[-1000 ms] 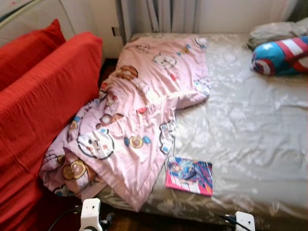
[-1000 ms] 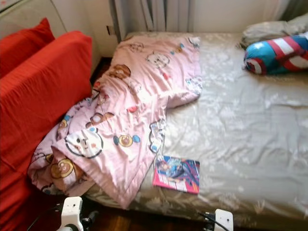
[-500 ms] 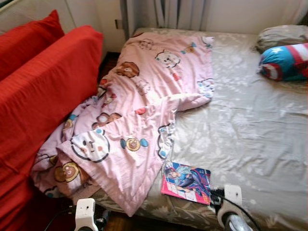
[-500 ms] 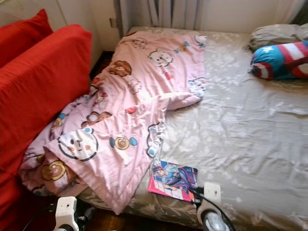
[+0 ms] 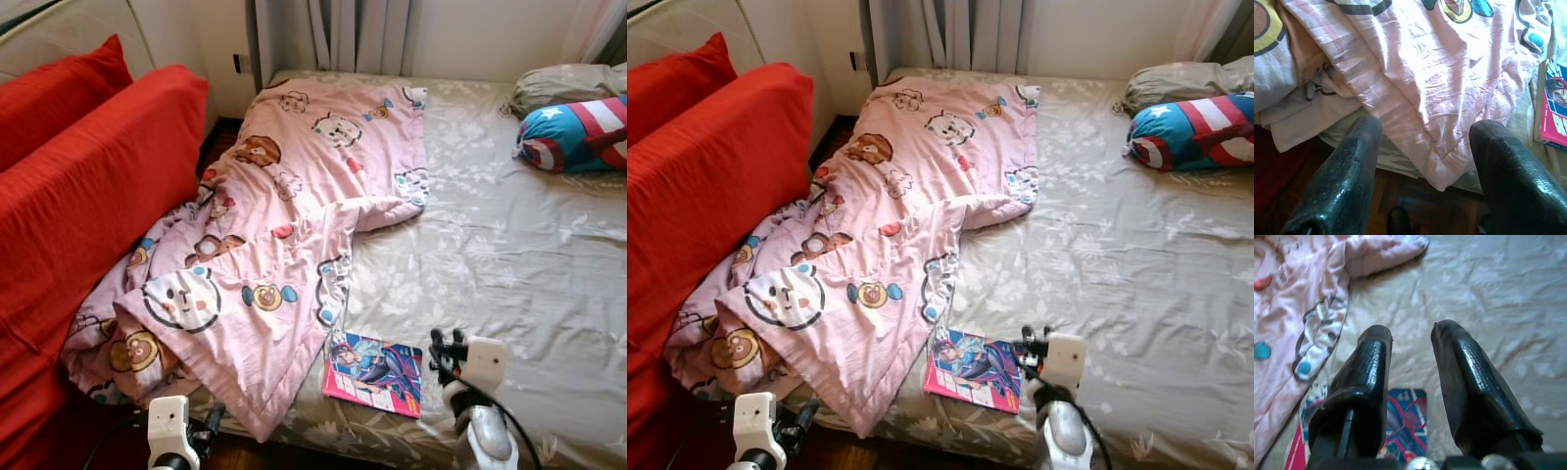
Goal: Clean up the room
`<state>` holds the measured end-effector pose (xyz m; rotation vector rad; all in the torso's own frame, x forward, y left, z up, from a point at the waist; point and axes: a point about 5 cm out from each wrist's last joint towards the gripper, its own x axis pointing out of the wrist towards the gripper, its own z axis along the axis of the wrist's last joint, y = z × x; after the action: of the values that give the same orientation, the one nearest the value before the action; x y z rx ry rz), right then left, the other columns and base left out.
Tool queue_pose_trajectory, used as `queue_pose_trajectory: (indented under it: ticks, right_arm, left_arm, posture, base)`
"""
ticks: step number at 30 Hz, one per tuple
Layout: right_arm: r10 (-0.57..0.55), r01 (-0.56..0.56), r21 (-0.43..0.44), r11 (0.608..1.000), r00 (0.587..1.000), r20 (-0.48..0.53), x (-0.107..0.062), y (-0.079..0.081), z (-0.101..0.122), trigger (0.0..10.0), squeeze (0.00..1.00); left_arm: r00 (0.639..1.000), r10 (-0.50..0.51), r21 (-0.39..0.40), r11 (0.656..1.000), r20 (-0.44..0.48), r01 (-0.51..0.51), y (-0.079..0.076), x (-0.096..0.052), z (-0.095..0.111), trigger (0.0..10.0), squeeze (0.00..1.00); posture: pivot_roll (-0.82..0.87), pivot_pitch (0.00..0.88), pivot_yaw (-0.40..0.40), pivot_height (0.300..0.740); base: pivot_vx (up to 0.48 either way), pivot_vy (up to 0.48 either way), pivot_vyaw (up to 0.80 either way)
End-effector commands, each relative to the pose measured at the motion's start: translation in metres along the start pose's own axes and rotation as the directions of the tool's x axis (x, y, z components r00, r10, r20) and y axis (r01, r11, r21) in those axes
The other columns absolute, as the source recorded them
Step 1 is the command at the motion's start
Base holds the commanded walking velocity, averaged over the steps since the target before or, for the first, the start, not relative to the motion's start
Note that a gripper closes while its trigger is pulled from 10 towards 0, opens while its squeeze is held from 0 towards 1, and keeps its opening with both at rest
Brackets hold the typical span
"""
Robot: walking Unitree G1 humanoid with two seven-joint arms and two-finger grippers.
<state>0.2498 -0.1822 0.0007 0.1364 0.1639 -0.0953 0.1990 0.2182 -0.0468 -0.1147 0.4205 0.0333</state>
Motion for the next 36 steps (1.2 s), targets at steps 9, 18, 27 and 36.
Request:
queue_pose_trajectory:
  ticks: [9,18,27,36]
  right_arm:
    - [0.038,-0.037,-0.023,0.999,0.999,0.037,-0.004,0.008,0.007,10.0,0.0]
    - [0.059,-0.056,-0.037,0.998,0.996,0.066,0.004,0.011,0.021,10.0,0.0]
    - [0.049,-0.046,-0.084,0.995,0.998,0.037,0.012,0.015,0.025,10.0,0.0]
    - [0.057,-0.052,-0.091,0.995,0.997,0.056,0.014,0.018,0.028,10.0,0.0]
  left_arm:
    - [0.911,-0.134,0.135,0.987,0.389,0.087,-0.043,0.01,0.083,10.0,0.0]
    - [0.899,-0.173,0.128,0.983,0.402,0.132,-0.044,0.003,0.103,10.0,0.0]
    - [0.898,-0.152,0.126,0.986,0.414,0.109,-0.041,0.003,0.116,10.0,0.0]
    - [0.901,-0.173,0.155,0.981,0.398,0.12,-0.042,0.007,0.12,10.0,0.0]
  posture:
    - [-0.05,0.081,0.0,0.74]
    - [-0.05,0.101,-0.008,0.74]
    - [-0.04,0.138,-0.014,0.73]
    - [-0.04,0.171,-0.013,0.68]
  base:
    - [0.0,0.0,0.0]
    - [0.0,0.0,0.0]
    - [0.0,0.0,0.0]
    - [0.0,0.0,0.0]
